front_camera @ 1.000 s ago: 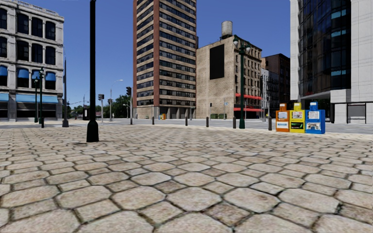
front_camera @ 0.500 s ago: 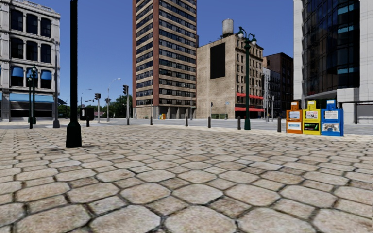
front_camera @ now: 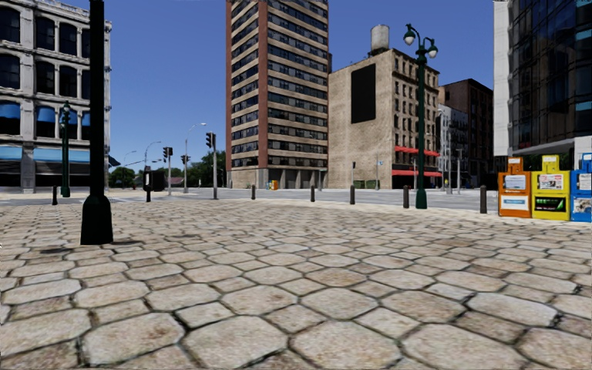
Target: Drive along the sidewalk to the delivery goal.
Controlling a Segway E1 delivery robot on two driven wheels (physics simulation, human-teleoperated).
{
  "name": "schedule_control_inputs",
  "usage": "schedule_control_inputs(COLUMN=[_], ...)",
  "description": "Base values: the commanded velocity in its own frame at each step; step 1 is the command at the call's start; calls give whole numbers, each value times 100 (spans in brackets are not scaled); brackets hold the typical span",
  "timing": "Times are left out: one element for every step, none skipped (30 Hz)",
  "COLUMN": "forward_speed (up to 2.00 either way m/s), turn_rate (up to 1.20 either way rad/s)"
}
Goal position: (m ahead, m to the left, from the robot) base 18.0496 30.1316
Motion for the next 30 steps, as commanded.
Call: schedule_control_inputs(forward_speed=[200,200,200,200,200,200,200,200,200,200,200,200,200,200,200,200,200,200,200,200,200,200,200,200,200,200,200,200,200,200], turn_rate=[41,41,41,41,41,41,41,41,41,41,41,41,41,41,41,41,41,41,41,41,41,41,41,41,41,41,41,41,41,41])
